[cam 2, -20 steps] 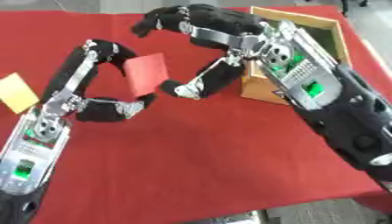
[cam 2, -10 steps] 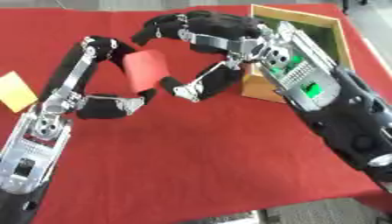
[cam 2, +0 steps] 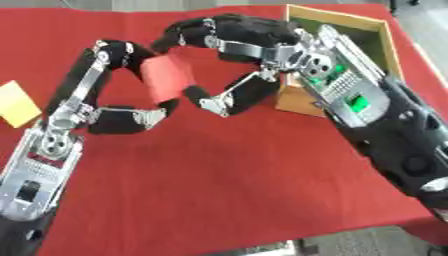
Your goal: Pick up the objects with one hand, pass them to the other hand, and then place them into the box on the other side of the table.
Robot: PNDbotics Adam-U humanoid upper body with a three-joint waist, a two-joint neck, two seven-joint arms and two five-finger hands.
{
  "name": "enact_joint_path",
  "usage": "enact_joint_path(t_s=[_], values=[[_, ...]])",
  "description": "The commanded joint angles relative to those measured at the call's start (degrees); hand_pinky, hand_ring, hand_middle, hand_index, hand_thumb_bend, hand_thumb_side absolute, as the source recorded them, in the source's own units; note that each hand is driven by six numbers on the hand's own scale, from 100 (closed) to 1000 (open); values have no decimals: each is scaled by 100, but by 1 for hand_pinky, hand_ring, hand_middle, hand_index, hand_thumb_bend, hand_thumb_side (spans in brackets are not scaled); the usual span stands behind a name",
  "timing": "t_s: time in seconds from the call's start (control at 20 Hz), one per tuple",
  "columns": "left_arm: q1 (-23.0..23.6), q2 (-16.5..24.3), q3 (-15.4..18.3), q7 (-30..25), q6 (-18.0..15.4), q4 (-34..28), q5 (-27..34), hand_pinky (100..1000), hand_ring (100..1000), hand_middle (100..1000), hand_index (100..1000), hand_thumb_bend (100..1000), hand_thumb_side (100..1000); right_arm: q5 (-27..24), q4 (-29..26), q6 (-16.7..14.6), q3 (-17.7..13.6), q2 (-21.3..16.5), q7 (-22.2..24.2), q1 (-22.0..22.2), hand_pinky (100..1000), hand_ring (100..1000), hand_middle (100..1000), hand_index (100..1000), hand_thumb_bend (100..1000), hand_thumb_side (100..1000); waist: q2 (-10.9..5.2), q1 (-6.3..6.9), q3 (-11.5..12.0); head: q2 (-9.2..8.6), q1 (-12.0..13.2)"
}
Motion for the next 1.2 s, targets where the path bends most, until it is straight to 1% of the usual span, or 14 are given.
enact_joint_path(t_s=[0.05, 0.15, 0.3, 0.5, 0.65, 0.9, 1.2], values=[[-109, -73, -16, 15, 21, -55, -11, 577, 515, 365, 485, 100, 100, -144, -165, 68, -112, -129, 19, -38, 969, 1000, 860, 967, 286, 219, -83, 3, -16, -56, -1], [-106, -73, -13, 18, 32, -40, -23, 577, 515, 365, 484, 100, 100, -199, -202, 84, -140, -138, 32, -31, 969, 1000, 862, 970, 293, 222, -80, 5, -21, -45, 0], [-103, -73, -9, 22, 35, -29, -40, 575, 515, 364, 484, 100, 100, -240, -241, 79, -178, -154, 49, -26, 968, 1000, 863, 971, 318, 259, -72, 3, -27, -35, -1], [-98, -74, -4, 31, 43, -5, -50, 572, 513, 363, 483, 100, 100, -260, -251, 52, -211, -169, 46, -16, 969, 1000, 865, 975, 321, 275, -62, -2, -40, -38, -1], [-96, -74, 1, 42, 43, 4, -63, 571, 512, 362, 482, 100, 100, -267, -252, 64, -234, -172, 45, -3, 966, 1000, 862, 972, 321, 258, -58, -2, -51, -60, -1], [-85, -86, -40, 28, 0, -73, -9, 572, 512, 362, 482, 100, 100, -125, -148, 89, -234, -175, -23, 19, 965, 1000, 858, 965, 325, 259, -47, 15, -56, -128, -47], [-81, -90, -87, -7, -32, -185, 31, 571, 512, 361, 481, 100, 100, 104, 94, -43, -175, -141, -32, 21, 965, 1000, 858, 963, 327, 272, -30, 18, -46, -151, -77]])
